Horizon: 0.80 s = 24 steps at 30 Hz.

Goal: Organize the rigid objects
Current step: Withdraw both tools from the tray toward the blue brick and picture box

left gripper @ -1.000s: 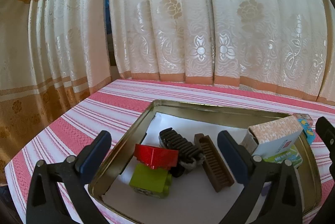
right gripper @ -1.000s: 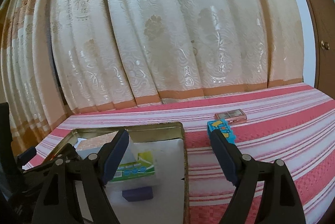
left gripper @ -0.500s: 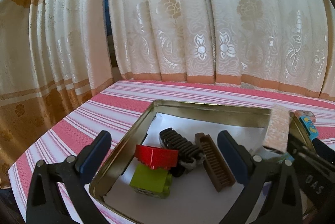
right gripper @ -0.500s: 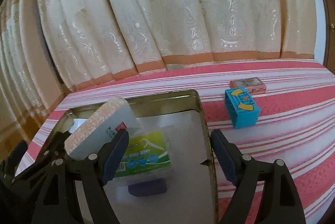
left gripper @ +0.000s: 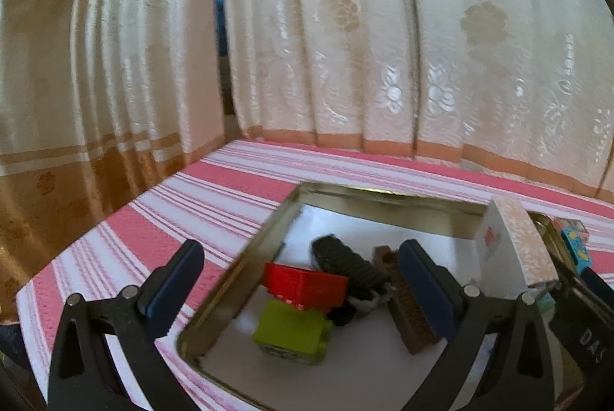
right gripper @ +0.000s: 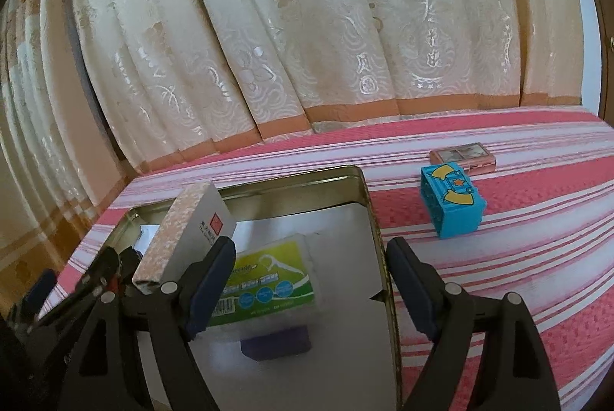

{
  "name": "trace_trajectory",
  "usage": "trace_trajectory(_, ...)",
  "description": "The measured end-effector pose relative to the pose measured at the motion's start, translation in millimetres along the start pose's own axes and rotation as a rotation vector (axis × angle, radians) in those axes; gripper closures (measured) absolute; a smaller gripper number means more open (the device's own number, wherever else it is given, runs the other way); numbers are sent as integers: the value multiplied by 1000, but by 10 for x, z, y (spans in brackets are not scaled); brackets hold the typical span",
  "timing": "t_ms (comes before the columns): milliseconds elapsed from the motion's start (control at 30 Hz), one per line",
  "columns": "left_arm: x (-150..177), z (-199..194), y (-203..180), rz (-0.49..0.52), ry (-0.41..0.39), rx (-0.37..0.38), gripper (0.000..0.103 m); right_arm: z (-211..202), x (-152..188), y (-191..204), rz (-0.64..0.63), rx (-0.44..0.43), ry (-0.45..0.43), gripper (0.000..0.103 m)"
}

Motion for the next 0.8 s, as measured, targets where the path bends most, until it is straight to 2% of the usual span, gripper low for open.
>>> trace_trajectory(67,-26,-28,43,-2,-28,-30,0,-30,5,17,-13,4,-7,20)
trace_trajectory(200,-38,-46,24,20,-42,-36,0,-97,-9,99,-55,-4,-38,20)
trace_trajectory(300,-49,-68,24,26,-55,-42,1,-216,-29,300,-167,13,-105,21)
trace_trajectory(400,-46,-26,103,-5,-37,-55,1,-228,-28,439,-241,3,-122,20)
trace_trajectory(500,-22,20,141,-34,-7,-45,1,-193,-34,452,-247,-9,-107,20)
trace_trajectory(633,-29,6,160,-41,-16,-58,1,-210,-49,388,-207,-13,-115,20)
trace_trajectory(800,-33,-29,124,-31,-34,-45,1,-347,-126,221,-156,19,-175,20)
Point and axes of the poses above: each gripper's, at about its wrist camera, not at the fingertips, and z roughly the way its jaws point, y to its left, x to its underside, the point moved 8 cm from there along z, roughly the way its jaws point, and after that the axes turned 4 degrees about -x, right-handed, at the moved point
